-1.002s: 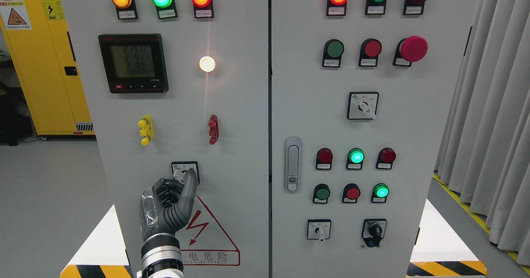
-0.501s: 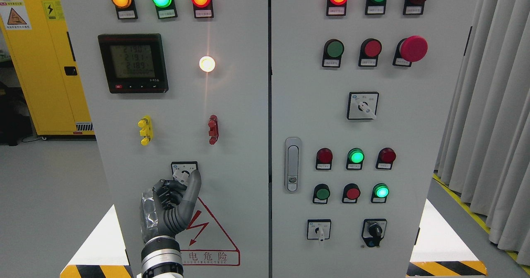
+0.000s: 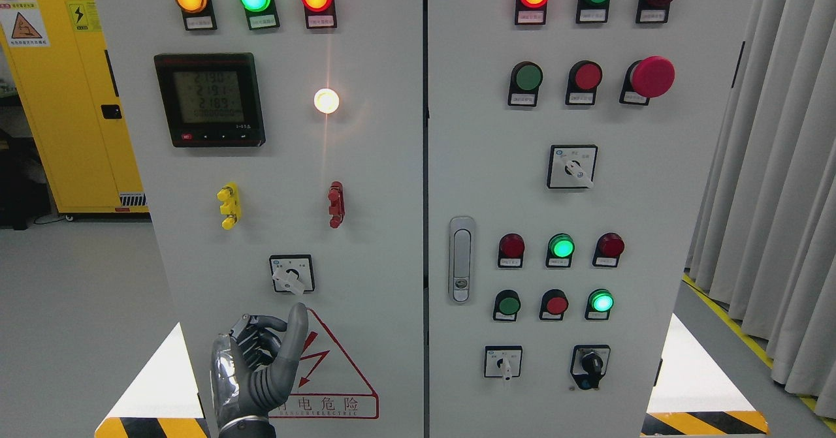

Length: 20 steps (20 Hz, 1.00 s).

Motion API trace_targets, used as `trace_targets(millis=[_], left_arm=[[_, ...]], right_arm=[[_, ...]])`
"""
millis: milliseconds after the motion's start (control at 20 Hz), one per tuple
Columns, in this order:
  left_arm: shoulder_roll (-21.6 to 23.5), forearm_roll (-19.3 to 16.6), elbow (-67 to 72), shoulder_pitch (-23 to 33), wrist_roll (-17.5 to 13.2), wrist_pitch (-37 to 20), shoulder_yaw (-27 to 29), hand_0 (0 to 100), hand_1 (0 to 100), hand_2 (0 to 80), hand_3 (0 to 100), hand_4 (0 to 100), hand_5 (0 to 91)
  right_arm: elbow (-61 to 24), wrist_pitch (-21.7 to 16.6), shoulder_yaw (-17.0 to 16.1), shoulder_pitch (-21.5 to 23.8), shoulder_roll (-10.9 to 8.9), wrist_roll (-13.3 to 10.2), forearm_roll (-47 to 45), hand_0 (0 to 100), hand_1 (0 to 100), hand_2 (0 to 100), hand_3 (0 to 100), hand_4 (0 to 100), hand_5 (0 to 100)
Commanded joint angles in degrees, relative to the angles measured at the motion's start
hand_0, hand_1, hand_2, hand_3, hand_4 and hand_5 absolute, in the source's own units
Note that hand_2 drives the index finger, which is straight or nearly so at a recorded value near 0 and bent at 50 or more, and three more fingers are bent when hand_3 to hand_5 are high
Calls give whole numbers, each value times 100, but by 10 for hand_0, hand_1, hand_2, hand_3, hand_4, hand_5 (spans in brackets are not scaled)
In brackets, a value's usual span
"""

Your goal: Turn on light switch 1

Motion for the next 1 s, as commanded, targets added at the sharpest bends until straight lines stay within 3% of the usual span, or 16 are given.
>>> trace_targets(millis=[0,100,351,501,601,752,952], left_arm=[[242,445,-89,1560,-225,-1130,364,32,432,669,978,956,875],[382,1008,226,2194,-532,-1921,575,32,426,674,986,975,878],[602,1448,2130,2767,-1051,-3610,1225,35,340,669,1000,987,859],[611,1888,3712,2794,-1884,-3920,1603,49,298,638,981,958,828],[620,2108,4749,2794,-2560,-4078,1753,54,275,601,959,932,732],[620,2205,6139,2794,-3423,-4166,1833,58,222,537,843,848,566],[611,2197,7818,2794,-4258,-4158,1780,54,186,331,639,555,176]], right_arm=[[0,4,0,0,0,4,-167,0,500,40,0,0,0],[0,4,0,0,0,-5,-167,0,500,40,0,0,0],[0,4,0,0,0,4,-167,0,500,40,0,0,0],[0,4,0,0,0,4,-167,0,500,40,0,0,0],[0,4,0,0,0,4,-167,0,500,40,0,0,0],[0,4,0,0,0,-5,-167,0,500,40,0,0,0],[0,4,0,0,0,4,-167,0,500,40,0,0,0]])
